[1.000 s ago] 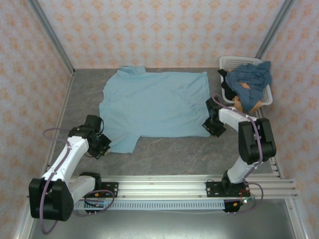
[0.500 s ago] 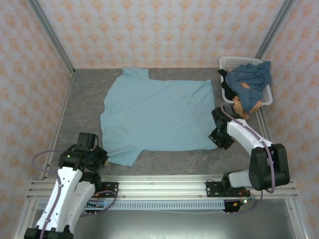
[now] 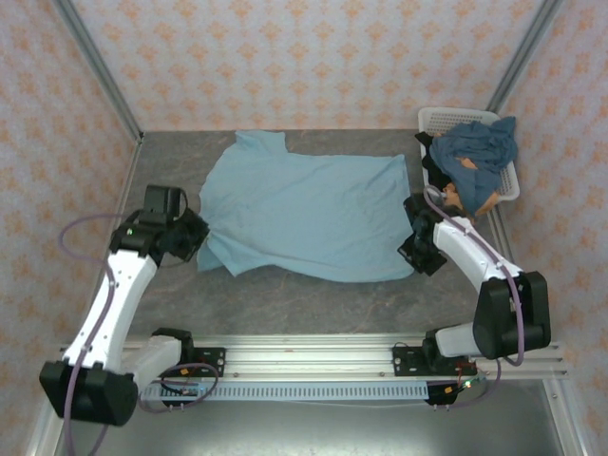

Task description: Fold and stack the t-shirts

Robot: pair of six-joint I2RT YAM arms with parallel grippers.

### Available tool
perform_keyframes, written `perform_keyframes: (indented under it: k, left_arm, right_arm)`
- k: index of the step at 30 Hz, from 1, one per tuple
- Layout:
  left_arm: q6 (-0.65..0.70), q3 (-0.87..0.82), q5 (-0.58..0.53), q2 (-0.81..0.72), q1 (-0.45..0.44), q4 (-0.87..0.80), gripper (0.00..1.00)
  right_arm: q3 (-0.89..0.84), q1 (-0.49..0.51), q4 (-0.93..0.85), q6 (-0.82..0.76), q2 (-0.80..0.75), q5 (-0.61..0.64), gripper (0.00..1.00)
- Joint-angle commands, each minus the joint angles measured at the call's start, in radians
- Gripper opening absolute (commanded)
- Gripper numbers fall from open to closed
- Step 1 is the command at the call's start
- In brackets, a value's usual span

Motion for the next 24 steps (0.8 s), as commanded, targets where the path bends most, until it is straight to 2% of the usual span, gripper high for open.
perform_keyframes:
  k: [1, 14, 24]
  left_arm:
    - [0.090, 0.092, -0.025, 0.089, -0.007, 0.034, 0.00]
    - [0.252, 0.334, -0.114, 0.424, -0.007, 0.043, 0.00]
    - [0.334, 0.456, -0.183, 0.573, -0.007, 0.009, 0.00]
  right_arm:
    - [0.064, -0.004, -0.047, 0.049, 0.030, 0.027, 0.00]
    - [0.288, -0.018, -0.044, 0.069, 0.245, 0.104, 0.00]
    - [0.392, -0.028, -0.023, 0.068, 0.366, 0.120, 0.00]
